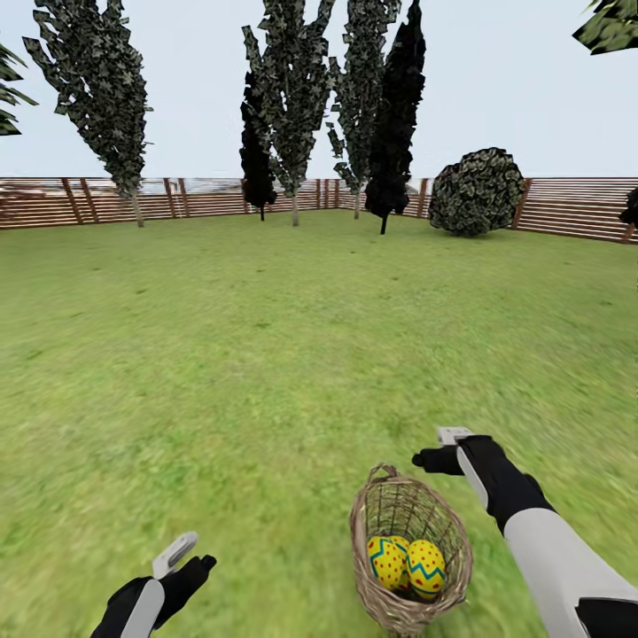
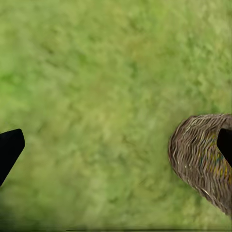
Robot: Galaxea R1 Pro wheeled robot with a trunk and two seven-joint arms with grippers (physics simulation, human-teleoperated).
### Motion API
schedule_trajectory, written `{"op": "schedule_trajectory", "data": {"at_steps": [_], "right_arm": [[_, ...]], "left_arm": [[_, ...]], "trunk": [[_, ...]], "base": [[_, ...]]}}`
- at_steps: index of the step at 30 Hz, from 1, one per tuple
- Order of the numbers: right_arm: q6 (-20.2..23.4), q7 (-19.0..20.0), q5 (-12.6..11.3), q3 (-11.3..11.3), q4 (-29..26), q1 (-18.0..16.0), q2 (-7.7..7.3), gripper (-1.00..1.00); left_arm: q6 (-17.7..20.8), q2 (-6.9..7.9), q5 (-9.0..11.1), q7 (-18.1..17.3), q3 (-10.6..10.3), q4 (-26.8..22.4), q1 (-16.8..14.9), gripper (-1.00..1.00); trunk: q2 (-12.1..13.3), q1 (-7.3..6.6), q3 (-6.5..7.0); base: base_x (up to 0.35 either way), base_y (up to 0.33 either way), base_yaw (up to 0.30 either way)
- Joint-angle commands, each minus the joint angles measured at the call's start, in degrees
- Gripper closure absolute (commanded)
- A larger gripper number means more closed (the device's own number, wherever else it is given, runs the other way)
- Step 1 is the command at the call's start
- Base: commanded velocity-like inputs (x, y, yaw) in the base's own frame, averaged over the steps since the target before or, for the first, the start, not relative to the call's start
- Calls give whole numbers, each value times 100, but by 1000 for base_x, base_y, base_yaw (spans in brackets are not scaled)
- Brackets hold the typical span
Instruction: Take the three Easter eggs out of the wicker basket on the lawn in the garden, then place them on the lawn next to a single tree (choose any tree) so that all three eggs are next to the same tree and none are left in the basket.
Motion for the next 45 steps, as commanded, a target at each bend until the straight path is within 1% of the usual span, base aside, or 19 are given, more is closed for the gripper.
{"op": "schedule_trajectory", "data": {"at_steps": [1, 2, 3, 4, 5, 8, 10, 14, 25, 28, 31, 33, 34, 36, 40, 45], "right_arm": [[25, 229, 142, 42, -5, -2, -30, -100], [27, 331, 233, 62, -4, 0, -50, -100], [30, 542, 437, 92, -4, 3, -90, -100], [31, 650, 545, 102, -3, 4, -104, -100], [35, 848, 734, 117, 0, 5, -125, -100], [40, 1086, 961, 133, 4, 6, -143, -100], [40, 1163, 1038, 138, 10, 7, -146, -100], [22, 1220, 1105, 142, 20, 17, -148, -100], [-84, 1250, 1113, 134, 24, 73, -123, -100], [-82, 1248, 1118, 140, 29, 76, -111, -100], [-75, 1244, 1119, 142, 76, 77, -102, -100], [-69, 1239, 1119, 143, 157, 73, -99, -100], [-70, 1237, 1119, 143, 243, 72, -98, -100], [-72, 1231, 1120, 139, 387, 59, -89, -100], [-78, 1225, 1126, 136, 544, 47, -59, -100], [-79, 1224, 1121, 132, 591, 43, -49, -100]], "left_arm": [[34, -5, 56, 45, 18, -16, -2, -100], [34, -5, 56, 45, 18, -16, -2, -100], [37, -4, 53, 46, 19, -17, -2, -100], [38, -4, 52, 46, 19, -17, -2, -100], [39, -4, 50, 47, 20, -18, -2, -100], [41, -4, 44, 51, 15, -18, -2, -100], [42, -4, 41, 54, 13, -18, -2, -100], [36, -4, 50, 45, 18, -19, -2, -100], [12, -4, 65, 36, 28, -23, 15, -100], [59, 4, 103, 20, 56, -31, 21, -100], [260, 3, 128, 21, 83, -38, 12, -100], [531, 21, 229, 21, 197, -59, -11, -100], [700, 34, 363, 21, 318, -107, -21, -100], [865, 48, 526, 22, 440, -229, -25, -100], [1010, 66, 659, 21, 542, -476, -26, -100], [1057, 74, 696, 21, 581, -567, -9, -100]], "trunk": [[-4, -2, -6], [-4, -2, -6], [-4, -2, -6], [-4, -2, -6], [-4, -2, -6], [-4, -2, -6], [-4, -2, -6], [-4, -2, -6], [-4, -2, -6], [-4, -2, -6], [-4, -2, -6], [-4, -2, -6], [-4, -2, -6], [-44, 20, -24], [-204, 108, -96], [-405, 218, -186]], "base": [[-180, -263, 3], [-183, -269, 3], [-187, -278, 2], [-189, -282, 1], [-188, -287, 1], [-170, -294, 1], [-104, -309, 0], [18, -315, 0], [183, -279, 0], [94, -112, 0], [38, -46, 0], [17, -21, 0], [10, -12, 0], [6, -8, 0], [3, -3, 0], [0, 0, 0]]}}
